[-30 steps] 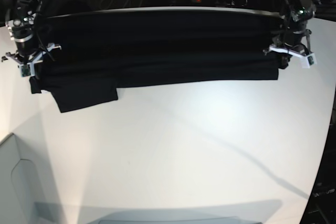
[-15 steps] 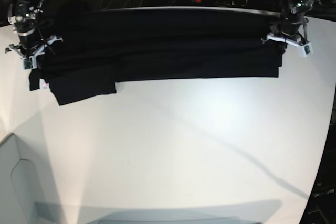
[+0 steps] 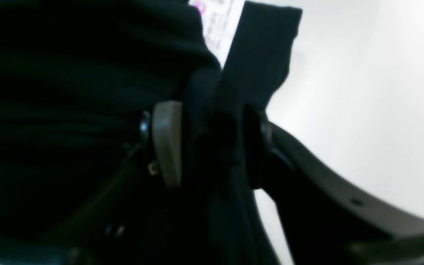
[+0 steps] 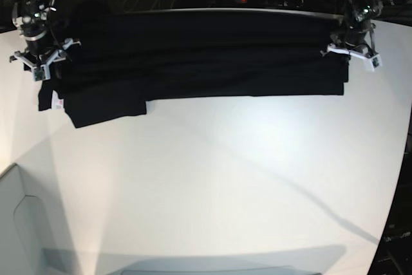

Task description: Fold the T-shirt properly

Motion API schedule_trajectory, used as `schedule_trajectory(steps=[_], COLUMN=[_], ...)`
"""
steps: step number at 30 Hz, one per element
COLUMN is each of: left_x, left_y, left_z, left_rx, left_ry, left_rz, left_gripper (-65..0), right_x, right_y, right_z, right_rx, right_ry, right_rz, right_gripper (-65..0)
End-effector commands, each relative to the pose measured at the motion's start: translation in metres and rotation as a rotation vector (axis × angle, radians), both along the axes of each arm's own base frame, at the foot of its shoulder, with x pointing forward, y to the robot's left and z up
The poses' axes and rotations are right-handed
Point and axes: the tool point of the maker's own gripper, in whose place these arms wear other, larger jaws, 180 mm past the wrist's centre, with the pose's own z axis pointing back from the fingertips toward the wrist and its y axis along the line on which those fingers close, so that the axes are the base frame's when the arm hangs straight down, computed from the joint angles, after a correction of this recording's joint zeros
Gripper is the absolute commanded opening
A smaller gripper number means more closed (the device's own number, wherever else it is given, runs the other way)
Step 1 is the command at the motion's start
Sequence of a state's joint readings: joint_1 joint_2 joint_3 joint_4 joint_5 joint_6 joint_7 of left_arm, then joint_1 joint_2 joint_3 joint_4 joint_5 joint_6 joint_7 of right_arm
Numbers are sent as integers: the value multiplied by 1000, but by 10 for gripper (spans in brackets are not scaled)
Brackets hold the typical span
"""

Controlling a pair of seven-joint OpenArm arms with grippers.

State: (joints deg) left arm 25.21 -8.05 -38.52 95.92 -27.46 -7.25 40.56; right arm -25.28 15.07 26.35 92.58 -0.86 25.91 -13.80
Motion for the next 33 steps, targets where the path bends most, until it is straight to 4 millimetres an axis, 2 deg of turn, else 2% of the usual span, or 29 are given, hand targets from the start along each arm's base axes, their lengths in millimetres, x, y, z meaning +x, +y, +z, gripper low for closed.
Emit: schedule_trajectory(steps=[1,6,10,16,18,22,24,28,33], left_x=[6,5,6,6,5,5,5,3,2], left_y=[7,7,7,6,6,6,6,6,8], left_z=[10,10,11,12,12,12,12,11,11], left_rx=[27,24,26,28,28,28,28,27,30], left_ry=[-30,-30,-32,-33,-32,-32,-31,-25,-24], left_rz=[3,4,3,1,0,0,1,2,7], left_gripper=[-648,-645,-645,-644,-644,-644,-644,-644,-644], right_x=[9,12,17,35,47,75,91,120,137], right_y=[-13,-24,-19,-12,0,27,32,31,34], right_z=[24,48,60,72,72,63,61,53,19], right_rx=[-34,-55,-66,-46,-27,-4,-2,31,83], right_ry=[-74,-145,-177,-238,-252,-180,-144,-86,27], right_rz=[-8,-63,-49,-55,-28,35,40,4,-7], right_gripper=[-359,-353,-350,-263,-238,-227,-227,-226,-227])
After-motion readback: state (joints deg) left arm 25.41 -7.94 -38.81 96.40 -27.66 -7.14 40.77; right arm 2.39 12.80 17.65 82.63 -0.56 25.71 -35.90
